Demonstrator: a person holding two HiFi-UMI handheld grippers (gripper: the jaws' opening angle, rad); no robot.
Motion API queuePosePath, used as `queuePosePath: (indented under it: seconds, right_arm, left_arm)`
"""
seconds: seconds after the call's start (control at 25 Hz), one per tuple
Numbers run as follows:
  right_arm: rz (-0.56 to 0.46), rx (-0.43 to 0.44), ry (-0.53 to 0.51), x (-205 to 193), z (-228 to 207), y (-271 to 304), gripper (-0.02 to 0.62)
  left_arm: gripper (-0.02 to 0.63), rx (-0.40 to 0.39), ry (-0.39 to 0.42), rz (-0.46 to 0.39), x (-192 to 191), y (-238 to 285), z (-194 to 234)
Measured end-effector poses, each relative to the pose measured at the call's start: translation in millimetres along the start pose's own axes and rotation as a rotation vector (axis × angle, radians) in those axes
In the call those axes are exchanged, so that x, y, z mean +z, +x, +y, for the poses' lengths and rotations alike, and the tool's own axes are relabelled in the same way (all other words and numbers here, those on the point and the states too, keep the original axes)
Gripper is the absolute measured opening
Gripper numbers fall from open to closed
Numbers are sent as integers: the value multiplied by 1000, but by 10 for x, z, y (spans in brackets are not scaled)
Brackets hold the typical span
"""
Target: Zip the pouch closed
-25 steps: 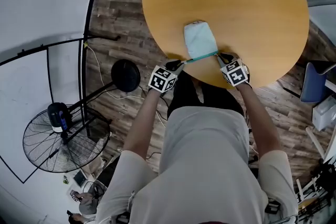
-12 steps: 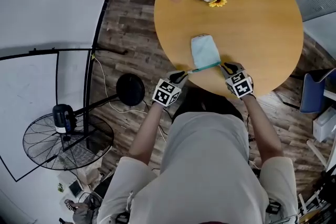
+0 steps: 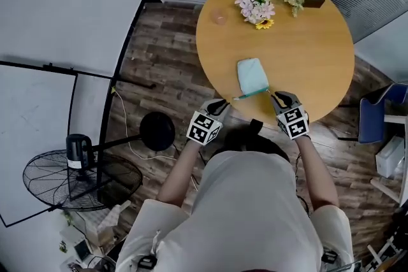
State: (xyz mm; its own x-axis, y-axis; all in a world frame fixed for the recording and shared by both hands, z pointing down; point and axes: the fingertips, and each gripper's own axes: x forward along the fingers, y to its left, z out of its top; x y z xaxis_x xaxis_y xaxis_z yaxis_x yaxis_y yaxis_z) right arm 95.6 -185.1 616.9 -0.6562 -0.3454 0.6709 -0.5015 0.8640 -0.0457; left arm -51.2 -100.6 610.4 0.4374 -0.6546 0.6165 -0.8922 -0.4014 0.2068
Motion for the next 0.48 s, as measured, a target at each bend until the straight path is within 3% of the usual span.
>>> queuePosePath:
  seconds: [0.32, 0.48]
  right_arm:
    - [-44, -122, 71, 86, 360, -676, 61]
    - [-112, -167, 71, 238, 584, -1030, 60]
  left_arm:
    - [63, -1, 38, -85, 227, -594, -286]
    - [63, 27, 40, -78, 227, -871, -358]
